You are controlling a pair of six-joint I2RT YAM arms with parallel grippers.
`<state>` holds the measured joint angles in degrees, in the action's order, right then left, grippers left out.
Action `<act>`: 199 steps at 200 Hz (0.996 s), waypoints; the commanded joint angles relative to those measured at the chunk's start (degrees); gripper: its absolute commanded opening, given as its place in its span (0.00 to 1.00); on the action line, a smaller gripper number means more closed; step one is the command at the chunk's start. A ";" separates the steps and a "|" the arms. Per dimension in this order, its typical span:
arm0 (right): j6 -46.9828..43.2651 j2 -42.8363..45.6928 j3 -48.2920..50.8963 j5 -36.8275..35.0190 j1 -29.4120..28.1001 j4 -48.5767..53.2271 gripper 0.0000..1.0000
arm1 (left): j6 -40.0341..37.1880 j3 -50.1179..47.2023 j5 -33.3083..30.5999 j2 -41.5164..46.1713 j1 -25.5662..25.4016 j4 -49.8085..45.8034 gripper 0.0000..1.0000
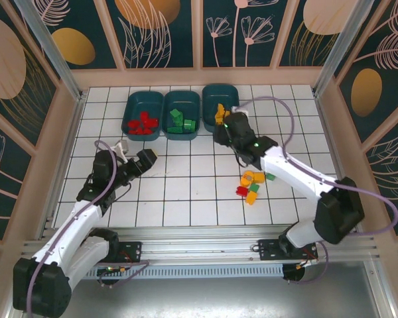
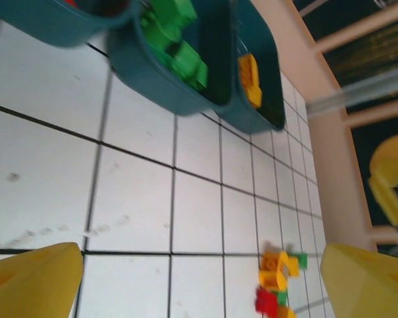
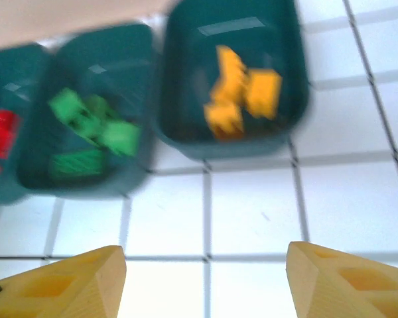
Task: Sort the legos into containers by color
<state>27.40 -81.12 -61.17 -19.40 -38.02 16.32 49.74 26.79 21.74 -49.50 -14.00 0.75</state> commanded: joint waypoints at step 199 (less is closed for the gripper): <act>20.48 1.83 23.40 5.72 3.57 1.54 0.57 | 4.36 -3.77 -1.83 -6.64 -10.08 8.21 0.92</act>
<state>49.87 -76.27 -36.10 -13.41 -35.27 18.15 54.35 20.29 19.49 -55.02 -23.70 7.49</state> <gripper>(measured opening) 0.566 0.925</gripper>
